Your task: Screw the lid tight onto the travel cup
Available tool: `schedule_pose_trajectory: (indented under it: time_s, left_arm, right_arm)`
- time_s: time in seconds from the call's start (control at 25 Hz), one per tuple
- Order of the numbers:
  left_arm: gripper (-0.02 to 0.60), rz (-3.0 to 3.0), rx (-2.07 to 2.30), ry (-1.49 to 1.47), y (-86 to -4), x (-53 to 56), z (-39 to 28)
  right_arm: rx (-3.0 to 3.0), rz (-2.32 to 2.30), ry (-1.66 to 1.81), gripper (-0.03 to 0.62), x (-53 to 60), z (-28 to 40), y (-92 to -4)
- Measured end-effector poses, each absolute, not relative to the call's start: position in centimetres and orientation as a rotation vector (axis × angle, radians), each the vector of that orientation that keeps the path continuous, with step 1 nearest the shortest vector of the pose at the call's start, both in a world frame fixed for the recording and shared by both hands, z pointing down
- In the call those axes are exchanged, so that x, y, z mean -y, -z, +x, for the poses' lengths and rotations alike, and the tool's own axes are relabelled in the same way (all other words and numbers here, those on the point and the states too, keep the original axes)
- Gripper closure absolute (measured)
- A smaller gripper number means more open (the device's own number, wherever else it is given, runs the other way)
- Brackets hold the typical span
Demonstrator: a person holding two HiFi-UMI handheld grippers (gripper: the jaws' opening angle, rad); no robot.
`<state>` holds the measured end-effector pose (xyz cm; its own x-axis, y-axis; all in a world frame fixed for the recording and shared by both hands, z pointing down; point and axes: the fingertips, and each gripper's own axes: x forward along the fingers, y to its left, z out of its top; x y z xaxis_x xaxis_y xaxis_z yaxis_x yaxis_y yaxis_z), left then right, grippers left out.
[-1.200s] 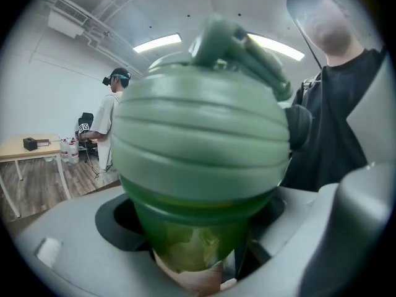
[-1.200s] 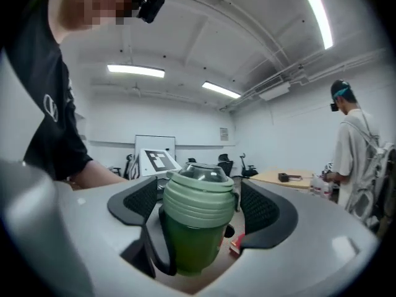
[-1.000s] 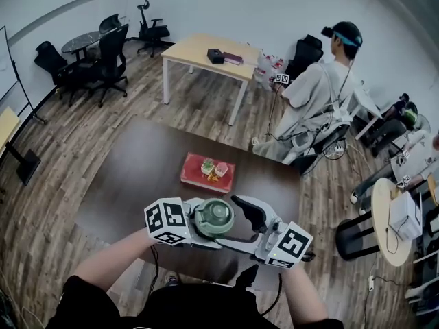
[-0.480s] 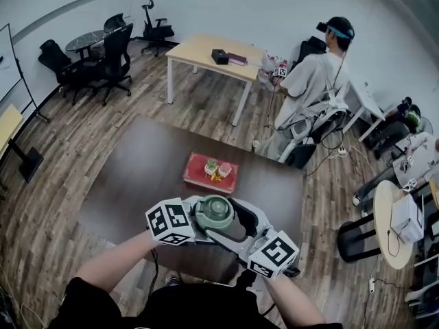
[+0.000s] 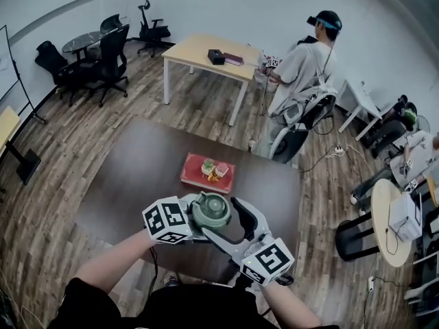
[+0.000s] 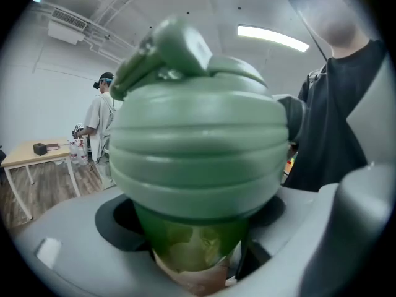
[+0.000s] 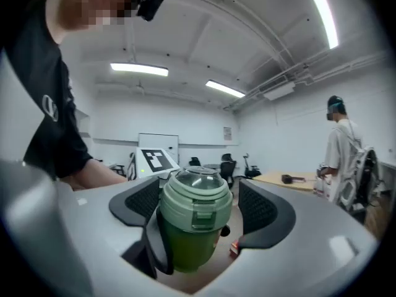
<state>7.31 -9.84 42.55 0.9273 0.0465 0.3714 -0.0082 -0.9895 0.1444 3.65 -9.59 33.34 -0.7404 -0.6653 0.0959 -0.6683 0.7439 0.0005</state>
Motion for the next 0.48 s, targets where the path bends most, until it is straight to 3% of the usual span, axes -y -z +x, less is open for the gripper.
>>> schedule_pose_trajectory:
  time_s: [0.24, 0.48]
  left_arm:
    - [0.161, 2.942, -0.254, -0.597, -42.1, 6.9, 7.5]
    - [0.163, 2.982, -0.120, -0.578, -41.3, 8.2, 7.7]
  right_arm:
    - [3.003, 0.326, -0.025, 0.201, 7.5, 4.5, -33.7]
    - [3.014, 0.513, -0.029, 0.218, 8.5, 4.1, -33.1]
